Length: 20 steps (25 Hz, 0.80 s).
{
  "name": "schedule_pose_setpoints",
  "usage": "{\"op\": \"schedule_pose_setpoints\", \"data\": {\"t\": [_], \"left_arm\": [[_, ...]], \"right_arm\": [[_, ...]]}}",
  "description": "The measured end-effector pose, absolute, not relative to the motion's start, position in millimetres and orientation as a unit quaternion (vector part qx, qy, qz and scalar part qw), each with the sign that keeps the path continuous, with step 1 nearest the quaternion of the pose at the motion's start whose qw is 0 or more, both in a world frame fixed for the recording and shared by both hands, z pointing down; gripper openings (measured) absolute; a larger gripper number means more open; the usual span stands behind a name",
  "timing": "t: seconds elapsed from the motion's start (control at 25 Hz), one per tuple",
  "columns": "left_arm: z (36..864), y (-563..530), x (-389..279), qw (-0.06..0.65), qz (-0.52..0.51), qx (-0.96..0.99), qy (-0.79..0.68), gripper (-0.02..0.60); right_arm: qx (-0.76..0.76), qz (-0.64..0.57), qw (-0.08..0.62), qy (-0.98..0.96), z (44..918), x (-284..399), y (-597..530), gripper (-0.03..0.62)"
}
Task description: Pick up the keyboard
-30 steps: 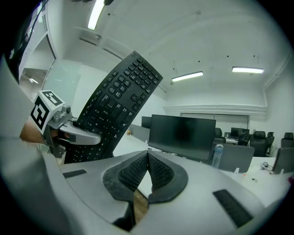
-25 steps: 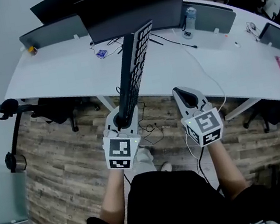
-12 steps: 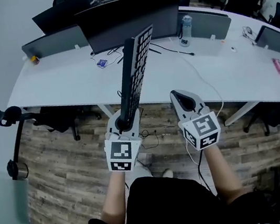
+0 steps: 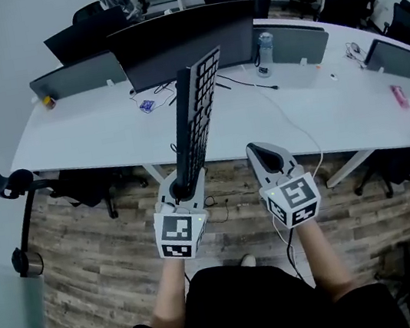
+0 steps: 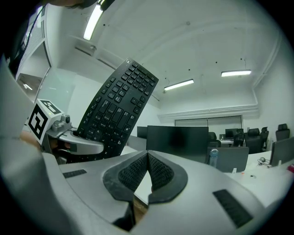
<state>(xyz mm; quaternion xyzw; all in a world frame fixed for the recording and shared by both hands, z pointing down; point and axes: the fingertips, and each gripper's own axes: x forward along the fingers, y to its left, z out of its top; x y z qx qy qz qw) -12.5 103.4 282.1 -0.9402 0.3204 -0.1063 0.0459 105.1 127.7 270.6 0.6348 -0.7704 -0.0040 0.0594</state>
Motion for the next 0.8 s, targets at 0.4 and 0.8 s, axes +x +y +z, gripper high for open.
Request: {"op": "schedule_pose_setpoints", "data": {"t": [0.4, 0.8], "left_arm": [[272.2, 101.7, -31.5, 0.043, -0.095, -0.944, 0.313, 0.078], [271.1, 99.7, -50.7, 0.040, -0.083, -0.943, 0.320, 0.078]], "right_arm": [[0.643, -0.002, 0.044, -0.765, 257.9, 87.4, 119.9, 0.005], [0.634, -0.015, 0.048, -0.772, 246.5, 65.8, 117.1, 0.002]]}}
